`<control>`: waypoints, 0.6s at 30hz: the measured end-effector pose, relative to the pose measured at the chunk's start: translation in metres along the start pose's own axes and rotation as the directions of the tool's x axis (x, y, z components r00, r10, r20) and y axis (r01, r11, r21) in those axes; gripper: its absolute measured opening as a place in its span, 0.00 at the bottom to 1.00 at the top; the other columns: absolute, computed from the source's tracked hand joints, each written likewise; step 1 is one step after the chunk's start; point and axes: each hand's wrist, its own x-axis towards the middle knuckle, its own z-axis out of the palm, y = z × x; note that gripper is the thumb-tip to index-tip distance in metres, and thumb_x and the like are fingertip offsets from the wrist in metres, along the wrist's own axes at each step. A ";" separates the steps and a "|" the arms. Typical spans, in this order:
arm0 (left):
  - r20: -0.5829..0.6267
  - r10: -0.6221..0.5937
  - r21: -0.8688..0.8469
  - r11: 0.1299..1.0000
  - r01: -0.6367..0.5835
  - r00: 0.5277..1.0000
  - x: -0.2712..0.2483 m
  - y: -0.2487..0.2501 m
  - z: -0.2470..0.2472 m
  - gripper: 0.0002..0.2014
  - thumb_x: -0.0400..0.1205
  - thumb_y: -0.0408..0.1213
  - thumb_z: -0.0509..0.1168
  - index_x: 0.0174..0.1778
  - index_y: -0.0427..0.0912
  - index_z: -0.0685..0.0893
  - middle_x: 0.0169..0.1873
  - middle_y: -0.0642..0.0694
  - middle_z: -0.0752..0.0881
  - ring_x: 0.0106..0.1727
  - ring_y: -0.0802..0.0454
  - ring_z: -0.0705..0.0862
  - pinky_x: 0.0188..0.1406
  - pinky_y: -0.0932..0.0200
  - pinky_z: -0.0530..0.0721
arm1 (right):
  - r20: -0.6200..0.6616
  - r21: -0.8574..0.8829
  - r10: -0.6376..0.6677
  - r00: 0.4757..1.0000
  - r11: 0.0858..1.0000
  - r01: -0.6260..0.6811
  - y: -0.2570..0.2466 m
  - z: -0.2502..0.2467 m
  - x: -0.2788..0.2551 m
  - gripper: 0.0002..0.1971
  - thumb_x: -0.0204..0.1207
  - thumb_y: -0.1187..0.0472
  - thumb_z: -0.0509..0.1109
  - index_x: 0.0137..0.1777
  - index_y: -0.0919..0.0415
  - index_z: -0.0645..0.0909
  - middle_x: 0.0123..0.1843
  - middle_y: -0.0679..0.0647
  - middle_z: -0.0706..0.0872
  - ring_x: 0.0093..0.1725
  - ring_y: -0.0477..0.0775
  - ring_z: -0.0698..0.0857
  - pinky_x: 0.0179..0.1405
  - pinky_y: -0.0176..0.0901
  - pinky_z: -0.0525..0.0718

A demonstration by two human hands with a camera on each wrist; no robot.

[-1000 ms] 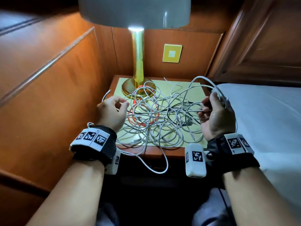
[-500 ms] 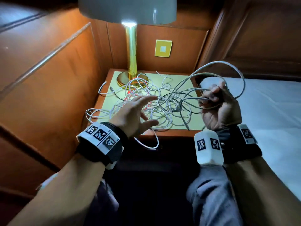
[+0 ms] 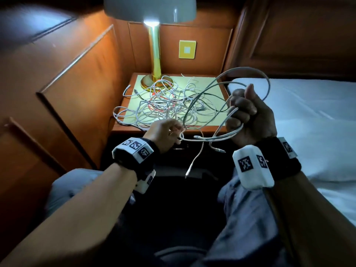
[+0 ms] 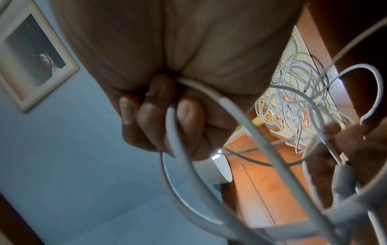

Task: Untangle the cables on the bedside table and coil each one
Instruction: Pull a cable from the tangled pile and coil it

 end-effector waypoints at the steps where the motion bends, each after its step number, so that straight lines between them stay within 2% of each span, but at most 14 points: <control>1: -0.020 -0.004 -0.005 1.000 0.004 1.000 -0.002 -0.002 -0.004 0.08 0.83 0.33 0.70 0.42 0.51 0.85 0.34 0.57 0.87 0.31 0.72 0.84 0.39 0.71 0.80 | -0.043 -0.060 -0.016 0.999 0.998 0.013 0.002 -0.001 0.000 0.12 0.86 0.54 0.61 0.42 0.53 0.65 0.27 0.47 0.68 0.22 0.46 0.65 0.28 0.39 0.71; 2: -0.052 -0.008 -0.009 1.000 0.008 0.999 -0.003 -0.002 -0.009 0.05 0.83 0.34 0.70 0.43 0.48 0.87 0.36 0.54 0.89 0.34 0.67 0.87 0.41 0.67 0.82 | -0.137 -0.159 -0.034 0.990 0.987 0.012 0.005 -0.004 0.000 0.13 0.85 0.51 0.60 0.39 0.52 0.65 0.25 0.46 0.69 0.21 0.44 0.66 0.27 0.36 0.71; 4: -0.160 0.040 0.009 0.999 -0.039 0.986 -0.006 -0.008 -0.020 0.04 0.83 0.32 0.69 0.48 0.42 0.90 0.41 0.46 0.91 0.41 0.50 0.90 0.46 0.59 0.85 | -0.340 -0.316 -0.054 0.939 0.947 -0.060 0.019 -0.013 -0.001 0.15 0.82 0.49 0.61 0.35 0.50 0.65 0.24 0.45 0.70 0.20 0.41 0.66 0.24 0.33 0.67; 6: -0.279 0.051 0.026 0.999 -0.045 0.959 -0.008 -0.016 -0.028 0.06 0.82 0.29 0.68 0.48 0.41 0.90 0.43 0.46 0.90 0.43 0.47 0.88 0.45 0.62 0.83 | -0.518 -0.432 0.000 0.855 0.863 -0.262 0.044 -0.032 -0.002 0.15 0.84 0.51 0.65 0.37 0.52 0.68 0.28 0.47 0.74 0.22 0.44 0.70 0.23 0.34 0.68; 7: -0.340 0.034 0.014 0.999 -0.031 0.940 -0.008 -0.018 -0.032 0.08 0.80 0.27 0.66 0.46 0.41 0.90 0.42 0.47 0.89 0.43 0.47 0.87 0.42 0.65 0.80 | -0.568 -0.505 0.058 0.821 0.763 -0.403 0.058 -0.044 -0.004 0.14 0.83 0.52 0.68 0.39 0.54 0.70 0.30 0.50 0.76 0.25 0.46 0.72 0.22 0.35 0.70; 8: -0.389 -0.004 -0.039 0.999 -0.012 0.921 -0.010 -0.019 -0.036 0.10 0.78 0.27 0.63 0.43 0.42 0.90 0.41 0.49 0.88 0.42 0.48 0.85 0.39 0.67 0.78 | -0.577 -0.593 0.145 0.804 0.602 -0.535 0.071 -0.053 -0.007 0.13 0.80 0.53 0.73 0.41 0.57 0.73 0.32 0.54 0.76 0.29 0.50 0.74 0.23 0.36 0.72; 9: -0.420 -0.060 -0.131 0.991 0.005 0.905 -0.010 -0.020 -0.039 0.12 0.76 0.29 0.60 0.39 0.43 0.90 0.39 0.50 0.87 0.39 0.48 0.85 0.36 0.66 0.77 | -0.569 -0.683 0.249 0.784 0.388 -0.619 0.082 -0.061 -0.009 0.15 0.77 0.52 0.77 0.44 0.60 0.75 0.33 0.56 0.77 0.32 0.54 0.76 0.24 0.38 0.74; 11: -0.460 -0.157 -0.309 0.951 0.009 0.874 -0.014 -0.020 -0.044 0.14 0.72 0.34 0.56 0.34 0.46 0.89 0.34 0.49 0.86 0.35 0.42 0.83 0.33 0.57 0.77 | -0.581 -0.785 0.385 0.717 -0.033 -0.618 0.094 -0.063 -0.011 0.22 0.72 0.50 0.82 0.53 0.65 0.79 0.34 0.58 0.81 0.35 0.55 0.80 0.29 0.42 0.80; 12: -0.477 -0.179 -0.349 0.937 0.001 0.861 -0.017 -0.020 -0.045 0.14 0.72 0.36 0.56 0.33 0.47 0.89 0.32 0.47 0.87 0.35 0.36 0.83 0.32 0.51 0.80 | -0.589 -0.794 0.405 0.699 -0.132 -0.593 0.098 -0.061 -0.009 0.25 0.71 0.50 0.83 0.58 0.67 0.81 0.39 0.60 0.87 0.37 0.54 0.84 0.33 0.45 0.85; 13: -0.485 -0.184 -0.362 0.932 -0.004 0.855 -0.020 -0.021 -0.043 0.14 0.71 0.37 0.56 0.34 0.47 0.89 0.32 0.45 0.87 0.37 0.31 0.83 0.33 0.47 0.82 | -0.588 -0.795 0.424 0.689 -0.143 -0.590 0.100 -0.059 -0.007 0.28 0.70 0.49 0.83 0.64 0.66 0.83 0.48 0.61 0.90 0.42 0.53 0.88 0.40 0.48 0.89; 14: -0.481 -0.178 -0.370 0.929 -0.014 0.859 -0.022 -0.021 -0.041 0.14 0.71 0.37 0.57 0.34 0.47 0.89 0.31 0.43 0.87 0.36 0.29 0.83 0.34 0.43 0.83 | -0.580 -0.788 0.453 0.677 -0.099 -0.608 0.099 -0.057 -0.005 0.29 0.69 0.50 0.84 0.67 0.62 0.83 0.53 0.60 0.92 0.46 0.52 0.90 0.46 0.51 0.91; 16: -0.420 -0.184 -0.485 0.873 -0.048 0.889 -0.025 -0.020 -0.034 0.14 0.70 0.33 0.57 0.31 0.45 0.89 0.25 0.43 0.83 0.29 0.32 0.79 0.34 0.40 0.81 | -0.564 -0.746 0.501 0.656 0.030 -0.665 0.096 -0.055 0.001 0.30 0.71 0.53 0.83 0.71 0.58 0.79 0.51 0.54 0.93 0.49 0.51 0.92 0.45 0.50 0.90; 17: -0.366 -0.198 -0.593 0.803 -0.064 0.909 -0.025 -0.019 -0.029 0.14 0.69 0.30 0.56 0.28 0.43 0.87 0.21 0.44 0.79 0.25 0.37 0.75 0.32 0.41 0.78 | -0.563 -0.745 0.471 0.679 0.066 -0.663 0.095 -0.055 0.004 0.28 0.72 0.54 0.82 0.71 0.58 0.79 0.49 0.54 0.93 0.49 0.52 0.92 0.42 0.47 0.89; 18: -0.298 -0.216 -0.703 0.708 -0.060 0.930 -0.025 -0.017 -0.026 0.14 0.67 0.27 0.55 0.25 0.40 0.85 0.18 0.44 0.74 0.22 0.43 0.70 0.28 0.45 0.73 | -0.562 -0.768 0.390 0.729 0.080 -0.635 0.094 -0.057 0.008 0.27 0.73 0.54 0.81 0.70 0.58 0.79 0.50 0.56 0.93 0.49 0.54 0.92 0.40 0.46 0.87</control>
